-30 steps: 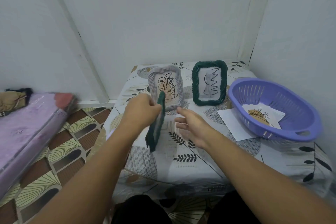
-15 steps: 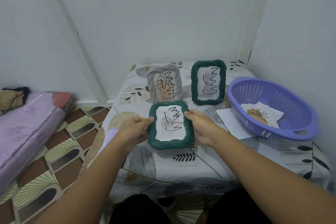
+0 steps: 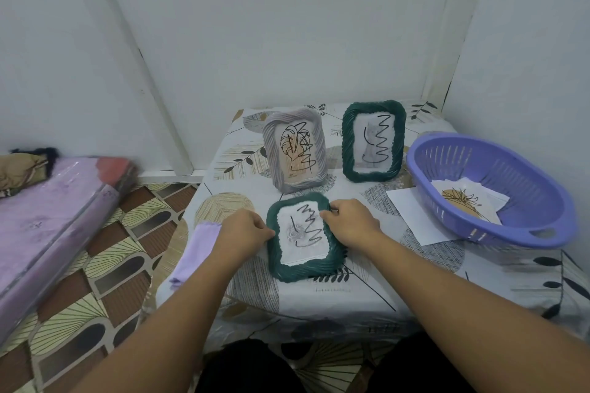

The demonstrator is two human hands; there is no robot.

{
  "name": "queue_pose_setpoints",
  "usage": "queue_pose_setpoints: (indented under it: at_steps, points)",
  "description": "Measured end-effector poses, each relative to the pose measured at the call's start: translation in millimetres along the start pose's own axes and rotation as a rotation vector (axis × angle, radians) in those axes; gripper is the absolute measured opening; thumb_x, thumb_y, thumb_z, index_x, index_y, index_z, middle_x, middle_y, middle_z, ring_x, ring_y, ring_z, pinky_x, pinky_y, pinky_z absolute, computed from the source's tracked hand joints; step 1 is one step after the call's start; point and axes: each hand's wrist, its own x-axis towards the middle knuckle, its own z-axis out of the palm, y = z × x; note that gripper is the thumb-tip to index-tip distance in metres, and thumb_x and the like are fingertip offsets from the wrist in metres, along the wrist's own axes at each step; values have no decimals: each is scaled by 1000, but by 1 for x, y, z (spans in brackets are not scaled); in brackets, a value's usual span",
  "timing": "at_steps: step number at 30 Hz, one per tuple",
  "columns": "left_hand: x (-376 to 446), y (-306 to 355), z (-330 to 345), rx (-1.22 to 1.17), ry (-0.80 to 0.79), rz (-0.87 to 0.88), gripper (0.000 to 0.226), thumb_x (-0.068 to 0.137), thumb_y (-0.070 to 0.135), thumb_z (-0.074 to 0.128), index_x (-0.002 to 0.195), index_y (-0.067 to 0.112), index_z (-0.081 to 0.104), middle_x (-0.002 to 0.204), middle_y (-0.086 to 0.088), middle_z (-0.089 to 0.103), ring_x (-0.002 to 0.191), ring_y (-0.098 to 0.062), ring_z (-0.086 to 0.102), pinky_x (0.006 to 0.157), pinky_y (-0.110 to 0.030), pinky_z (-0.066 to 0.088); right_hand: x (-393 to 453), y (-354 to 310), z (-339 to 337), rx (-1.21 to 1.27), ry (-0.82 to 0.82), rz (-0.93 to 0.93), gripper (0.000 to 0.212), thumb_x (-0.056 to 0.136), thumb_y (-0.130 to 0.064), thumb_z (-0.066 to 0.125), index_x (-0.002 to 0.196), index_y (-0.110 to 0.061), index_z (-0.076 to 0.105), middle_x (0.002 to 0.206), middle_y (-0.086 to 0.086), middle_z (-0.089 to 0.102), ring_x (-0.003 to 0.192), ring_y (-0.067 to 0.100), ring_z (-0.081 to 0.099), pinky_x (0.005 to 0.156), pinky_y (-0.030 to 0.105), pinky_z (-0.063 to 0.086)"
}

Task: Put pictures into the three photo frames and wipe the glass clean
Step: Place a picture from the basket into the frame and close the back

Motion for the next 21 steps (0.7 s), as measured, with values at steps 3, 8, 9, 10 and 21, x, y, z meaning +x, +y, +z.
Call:
queue_pose_setpoints:
  at_steps: [3,8,9,10,21]
  points:
    - [-1,2,1,74,-2,22,21,86,26,79,69,17,71,68,2,67,62,-9,59,51,-20,39,-2,8,6,-41,3,2,36,95,-52,56,77,-20,59,96,2,66,93,27,62,90,44,50]
    - [-1,3,1,116,-3,55,22,87,26,78,68,18,69,67,3,66,60,-7,57,49,-18,36,-1,10,10,-55,33,-6,36,93,-54,58,75,-23,58,98,3,66,94,26,63,91,45,50]
    - [-2,2,1,130,-7,63,20,87,26,78,71,18,70,69,3,66,63,-7,57,50,-18,37,-1,9,9,-53,30,-13,35,93,-54,58,76,-23,60,99,3,66,94,26,62,91,45,50]
    - [-3,1,0,142,-2,76,18,88,27,77,73,18,70,72,5,66,66,-7,58,51,-18,37,-2,9,8,-54,32,-18,33,93,-54,58,80,-24,63,102,3,64,96,27,62,92,45,50]
    - [4,-54,-65,421,215,-14,47,90,47,68,126,17,57,124,-13,60,110,-31,57,87,-42,48,-13,-27,22,88,54,-265,27,96,-46,59,119,-33,67,106,-10,61,104,14,58,98,46,48]
